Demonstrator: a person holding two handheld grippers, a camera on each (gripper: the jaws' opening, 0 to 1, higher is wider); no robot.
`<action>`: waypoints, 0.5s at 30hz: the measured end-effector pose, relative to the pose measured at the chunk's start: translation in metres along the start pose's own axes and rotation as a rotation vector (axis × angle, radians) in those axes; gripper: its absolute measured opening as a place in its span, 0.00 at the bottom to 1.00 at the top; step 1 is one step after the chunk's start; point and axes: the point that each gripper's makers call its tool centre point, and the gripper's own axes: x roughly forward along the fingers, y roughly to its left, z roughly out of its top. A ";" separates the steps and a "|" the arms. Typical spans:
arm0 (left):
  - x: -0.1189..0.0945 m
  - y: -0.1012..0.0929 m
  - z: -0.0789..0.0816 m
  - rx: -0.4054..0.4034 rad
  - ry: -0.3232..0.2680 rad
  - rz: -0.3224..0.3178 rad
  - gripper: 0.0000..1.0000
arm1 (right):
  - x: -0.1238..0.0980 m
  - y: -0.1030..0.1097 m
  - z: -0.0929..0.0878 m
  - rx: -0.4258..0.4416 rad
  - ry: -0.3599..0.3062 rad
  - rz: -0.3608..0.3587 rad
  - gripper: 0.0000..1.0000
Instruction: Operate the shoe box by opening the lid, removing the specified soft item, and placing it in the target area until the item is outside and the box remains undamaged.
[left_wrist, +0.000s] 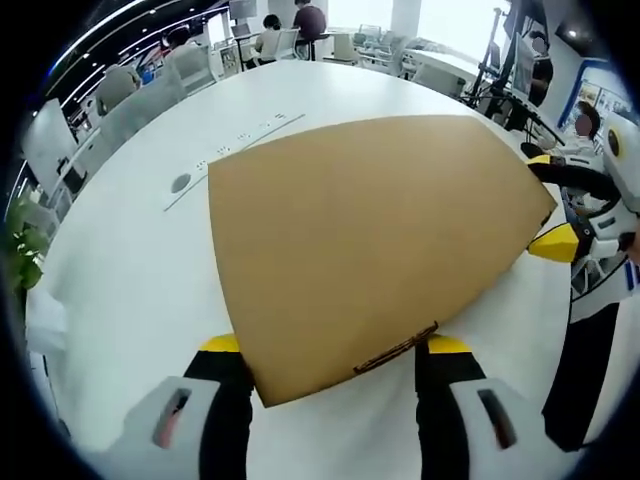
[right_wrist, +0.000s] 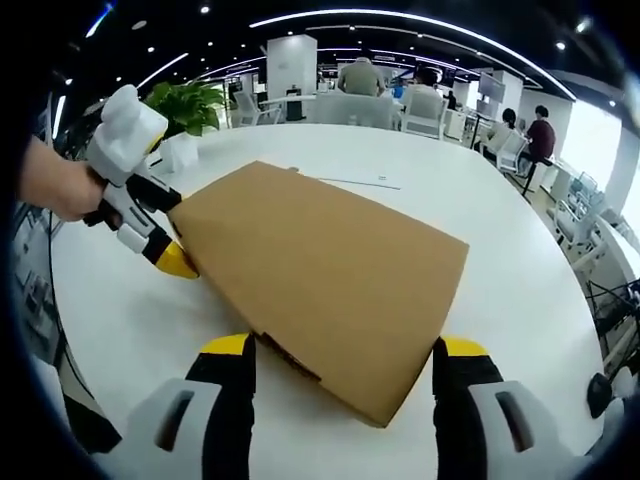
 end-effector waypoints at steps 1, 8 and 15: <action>-0.001 -0.001 0.000 0.000 -0.001 0.001 0.66 | 0.000 0.000 0.000 0.000 -0.001 0.001 0.73; -0.002 -0.002 0.000 -0.007 0.000 0.017 0.66 | 0.001 0.000 -0.001 0.001 0.001 -0.001 0.73; 0.000 0.000 -0.002 -0.014 -0.011 0.017 0.66 | 0.001 0.000 -0.002 -0.001 -0.003 0.004 0.73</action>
